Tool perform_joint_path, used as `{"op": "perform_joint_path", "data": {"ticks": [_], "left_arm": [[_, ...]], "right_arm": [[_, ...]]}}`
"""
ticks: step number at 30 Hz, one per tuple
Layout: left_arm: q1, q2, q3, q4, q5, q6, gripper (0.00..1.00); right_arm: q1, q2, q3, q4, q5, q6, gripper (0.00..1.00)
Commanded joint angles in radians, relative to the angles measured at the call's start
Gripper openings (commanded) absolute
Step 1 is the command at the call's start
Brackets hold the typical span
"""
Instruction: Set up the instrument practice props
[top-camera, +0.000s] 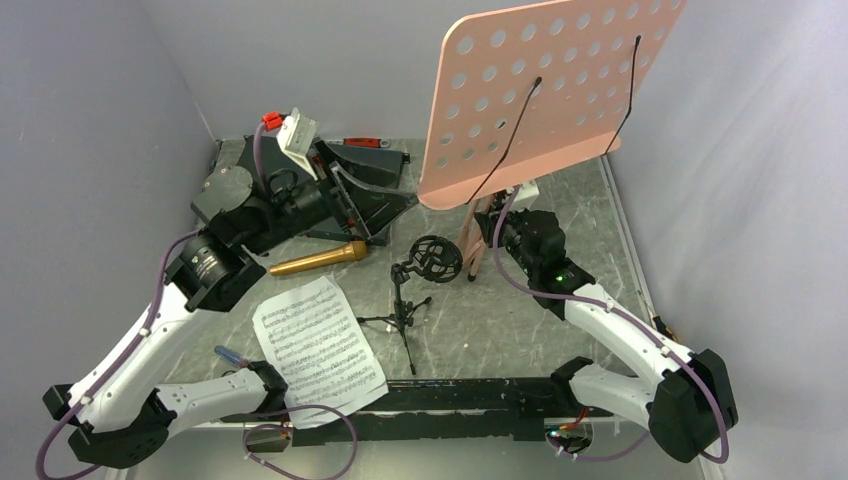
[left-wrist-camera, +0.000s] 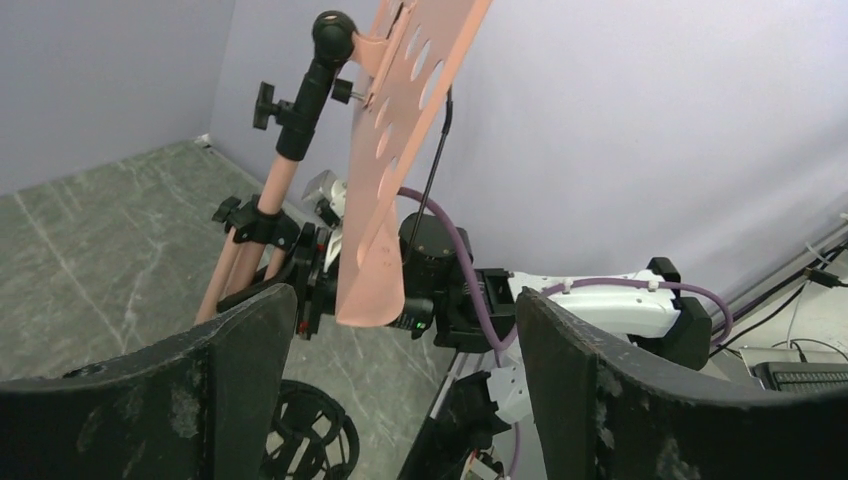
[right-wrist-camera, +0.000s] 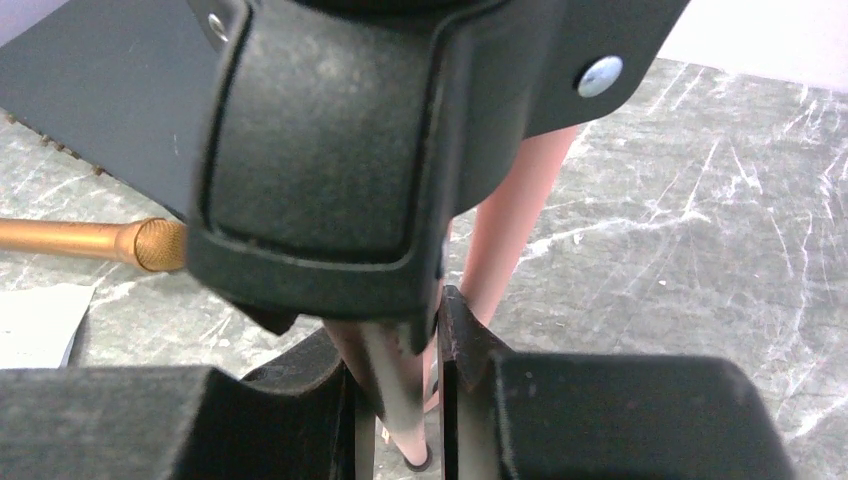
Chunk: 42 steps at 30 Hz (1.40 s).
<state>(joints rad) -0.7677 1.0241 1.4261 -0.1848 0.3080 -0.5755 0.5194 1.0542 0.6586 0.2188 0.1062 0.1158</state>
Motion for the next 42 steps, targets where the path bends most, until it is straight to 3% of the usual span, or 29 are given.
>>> {"op": "perform_joint_path", "data": {"ticks": [1,12,17,23,28,31,34,38,42], "left_arm": [[-0.005,-0.055,-0.013,-0.08,-0.076,0.049,0.86],[-0.005,-0.185,-0.269,-0.151,-0.456,0.105,0.89],[-0.003,-0.142,-0.382,0.002,-0.444,0.145,0.89],[0.017,0.01,-0.361,0.113,-0.377,0.225,0.86],[0.146,0.109,-0.368,0.285,-0.168,0.212,0.82],[0.243,0.153,-0.418,0.501,0.02,0.164,0.81],[0.265,0.194,-0.442,0.685,0.154,0.165,0.81],[0.269,0.297,-0.354,0.767,0.392,0.157,0.74],[0.269,0.401,-0.289,0.921,0.539,0.051,0.74]], "right_arm": [[-0.002,-0.013,0.013,-0.078,0.012,-0.023,0.0],[-0.002,0.003,0.057,-0.177,-0.036,-0.054,0.0],[-0.002,0.003,0.049,-0.176,-0.084,-0.045,0.0],[-0.001,-0.009,0.04,-0.177,-0.114,-0.052,0.0],[-0.001,-0.01,0.041,-0.176,-0.152,-0.068,0.0],[0.001,-0.008,0.051,-0.178,-0.18,-0.079,0.0],[0.001,-0.008,0.058,-0.176,-0.204,-0.085,0.0],[0.003,-0.013,0.058,-0.172,-0.241,-0.095,0.0],[0.005,-0.016,0.048,-0.163,-0.289,-0.099,0.0]]}}
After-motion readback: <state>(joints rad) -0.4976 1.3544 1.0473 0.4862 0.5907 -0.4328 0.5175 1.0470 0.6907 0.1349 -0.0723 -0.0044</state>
